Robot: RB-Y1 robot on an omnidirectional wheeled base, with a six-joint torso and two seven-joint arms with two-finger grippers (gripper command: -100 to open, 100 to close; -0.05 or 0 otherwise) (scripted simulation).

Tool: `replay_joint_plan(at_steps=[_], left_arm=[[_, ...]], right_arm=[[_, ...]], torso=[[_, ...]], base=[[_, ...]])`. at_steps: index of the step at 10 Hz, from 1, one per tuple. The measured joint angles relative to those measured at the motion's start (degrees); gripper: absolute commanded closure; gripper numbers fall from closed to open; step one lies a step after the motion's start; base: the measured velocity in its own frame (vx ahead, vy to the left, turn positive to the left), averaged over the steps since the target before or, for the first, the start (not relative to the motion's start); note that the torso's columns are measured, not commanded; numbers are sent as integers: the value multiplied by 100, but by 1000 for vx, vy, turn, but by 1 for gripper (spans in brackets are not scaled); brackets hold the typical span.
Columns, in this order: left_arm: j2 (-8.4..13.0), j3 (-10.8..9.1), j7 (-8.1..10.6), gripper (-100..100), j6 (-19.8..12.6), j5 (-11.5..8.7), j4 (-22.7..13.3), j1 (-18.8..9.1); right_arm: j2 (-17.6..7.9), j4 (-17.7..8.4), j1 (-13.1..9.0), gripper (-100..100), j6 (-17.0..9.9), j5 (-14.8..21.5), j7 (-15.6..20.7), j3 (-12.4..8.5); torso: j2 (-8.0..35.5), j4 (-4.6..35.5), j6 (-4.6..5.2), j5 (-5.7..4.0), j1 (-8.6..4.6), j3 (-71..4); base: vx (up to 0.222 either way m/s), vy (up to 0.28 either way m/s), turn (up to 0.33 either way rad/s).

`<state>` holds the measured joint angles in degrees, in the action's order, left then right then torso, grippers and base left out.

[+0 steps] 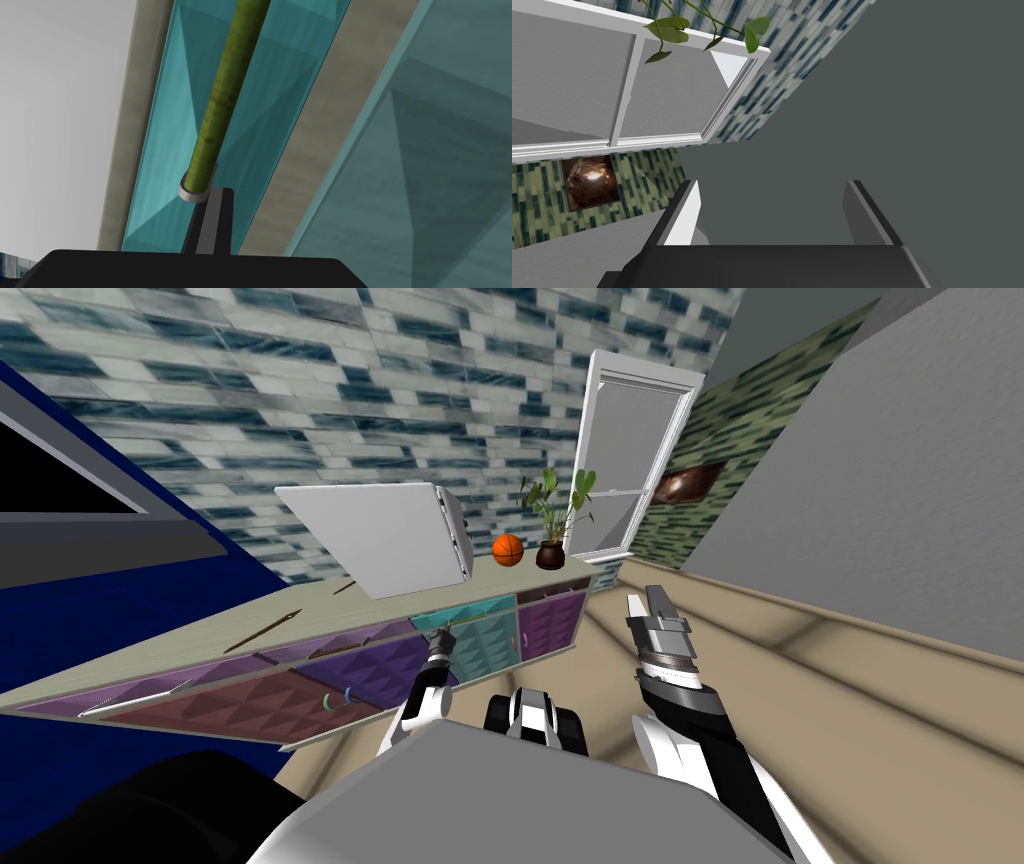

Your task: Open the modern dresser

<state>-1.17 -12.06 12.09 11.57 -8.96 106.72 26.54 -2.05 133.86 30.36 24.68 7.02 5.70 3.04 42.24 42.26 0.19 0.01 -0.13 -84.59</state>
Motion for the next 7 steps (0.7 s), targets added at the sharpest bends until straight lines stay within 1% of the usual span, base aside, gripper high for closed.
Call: replay_joint_plan(at_steps=[3,7], left_arm=[[417,0,8,-100,-17,-7,23,23],[872,1,16,-100,-101,-17,90,62]], right_arm=[[0,0,0,0,0,0,0,0],[0,0,0,0,0,0,0,0]], torso=[[8,4,-19,-1,12,5],[3,2,-19,-1,11,1]], base=[[0,-3,-1],[5,-13,-4]])
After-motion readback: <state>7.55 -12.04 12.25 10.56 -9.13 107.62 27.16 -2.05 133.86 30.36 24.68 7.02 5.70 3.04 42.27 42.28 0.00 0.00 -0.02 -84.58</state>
